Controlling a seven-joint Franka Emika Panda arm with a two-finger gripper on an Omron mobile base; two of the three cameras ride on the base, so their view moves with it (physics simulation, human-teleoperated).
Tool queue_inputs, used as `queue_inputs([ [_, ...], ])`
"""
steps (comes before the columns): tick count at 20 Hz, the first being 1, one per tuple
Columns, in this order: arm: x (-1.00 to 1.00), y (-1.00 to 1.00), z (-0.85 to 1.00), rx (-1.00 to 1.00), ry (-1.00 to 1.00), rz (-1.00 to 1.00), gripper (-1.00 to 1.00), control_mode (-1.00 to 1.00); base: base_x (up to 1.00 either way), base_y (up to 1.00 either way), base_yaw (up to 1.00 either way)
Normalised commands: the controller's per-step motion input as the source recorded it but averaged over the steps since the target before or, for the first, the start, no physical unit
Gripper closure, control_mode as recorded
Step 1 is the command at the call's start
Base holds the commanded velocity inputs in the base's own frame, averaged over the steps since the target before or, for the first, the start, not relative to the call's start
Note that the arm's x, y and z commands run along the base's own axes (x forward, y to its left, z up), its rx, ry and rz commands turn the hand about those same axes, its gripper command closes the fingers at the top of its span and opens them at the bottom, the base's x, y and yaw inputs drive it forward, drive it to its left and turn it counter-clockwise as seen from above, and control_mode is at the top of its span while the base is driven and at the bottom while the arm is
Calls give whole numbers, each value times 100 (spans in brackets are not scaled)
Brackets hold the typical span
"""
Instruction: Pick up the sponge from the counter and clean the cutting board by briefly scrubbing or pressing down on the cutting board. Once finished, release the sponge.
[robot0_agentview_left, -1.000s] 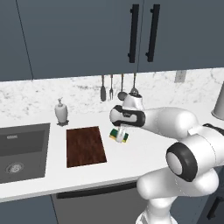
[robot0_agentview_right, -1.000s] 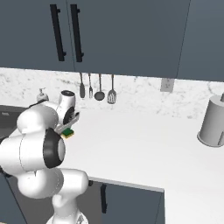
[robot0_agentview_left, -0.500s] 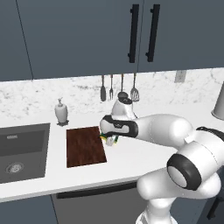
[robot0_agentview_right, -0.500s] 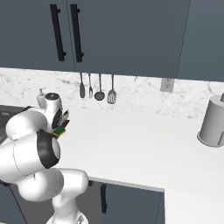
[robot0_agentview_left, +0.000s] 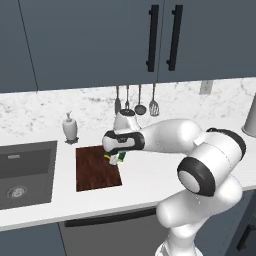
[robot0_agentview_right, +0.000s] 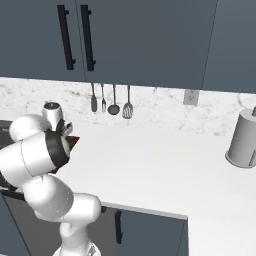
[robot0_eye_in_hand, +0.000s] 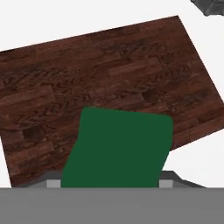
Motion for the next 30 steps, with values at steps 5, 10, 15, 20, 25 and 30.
queue_inputs([
  [5,26,31,-44,0,0,0,100,-100,0,0,0],
  [10,6,8,-93,1,0,0,100,-100,0,0,0],
  [15,0,0,-93,6,0,0,100,-100,0,0,0],
  [20,0,1,-33,9,-4,0,100,-100,0,0,0],
  [25,21,4,16,1,-19,0,100,-100,0,0,0],
  [30,31,0,-20,0,-11,0,100,-100,0,0,0],
])
